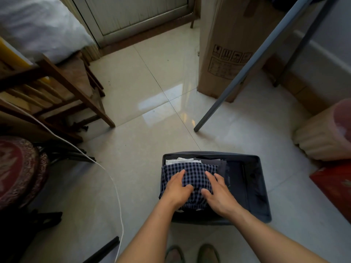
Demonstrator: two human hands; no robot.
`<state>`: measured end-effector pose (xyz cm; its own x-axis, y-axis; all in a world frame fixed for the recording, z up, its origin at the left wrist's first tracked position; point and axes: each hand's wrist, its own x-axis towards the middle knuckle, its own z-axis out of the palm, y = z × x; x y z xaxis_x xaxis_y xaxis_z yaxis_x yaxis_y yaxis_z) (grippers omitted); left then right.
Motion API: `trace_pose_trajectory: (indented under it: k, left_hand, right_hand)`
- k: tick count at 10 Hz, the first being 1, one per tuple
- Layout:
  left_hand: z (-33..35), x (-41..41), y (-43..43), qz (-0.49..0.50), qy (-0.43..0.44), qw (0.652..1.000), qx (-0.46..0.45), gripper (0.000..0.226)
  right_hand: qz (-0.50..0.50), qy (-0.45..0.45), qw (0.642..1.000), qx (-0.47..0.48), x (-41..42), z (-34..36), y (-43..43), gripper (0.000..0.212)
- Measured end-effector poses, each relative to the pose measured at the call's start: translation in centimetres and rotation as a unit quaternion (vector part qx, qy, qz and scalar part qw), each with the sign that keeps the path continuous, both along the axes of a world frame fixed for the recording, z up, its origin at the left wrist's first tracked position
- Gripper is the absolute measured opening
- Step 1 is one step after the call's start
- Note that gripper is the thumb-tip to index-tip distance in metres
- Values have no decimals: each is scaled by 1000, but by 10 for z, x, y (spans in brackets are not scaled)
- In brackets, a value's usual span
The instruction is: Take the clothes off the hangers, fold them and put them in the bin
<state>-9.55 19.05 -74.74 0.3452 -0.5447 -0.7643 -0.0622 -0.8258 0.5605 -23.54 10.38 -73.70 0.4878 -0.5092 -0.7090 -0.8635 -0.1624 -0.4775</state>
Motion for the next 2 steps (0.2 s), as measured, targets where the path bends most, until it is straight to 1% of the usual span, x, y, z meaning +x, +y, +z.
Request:
trace_pose_trajectory:
  k: [1, 2]
  left_hand:
    - [31, -3, 3, 64, 17, 998, -16, 66]
    - [69, -8, 7, 146, 54, 986, -53, 65]
  right_hand:
    - [-19, -32, 999, -19, -2, 29, 2, 63]
    - [-53, -88, 994, -47, -4, 73, 7, 60]
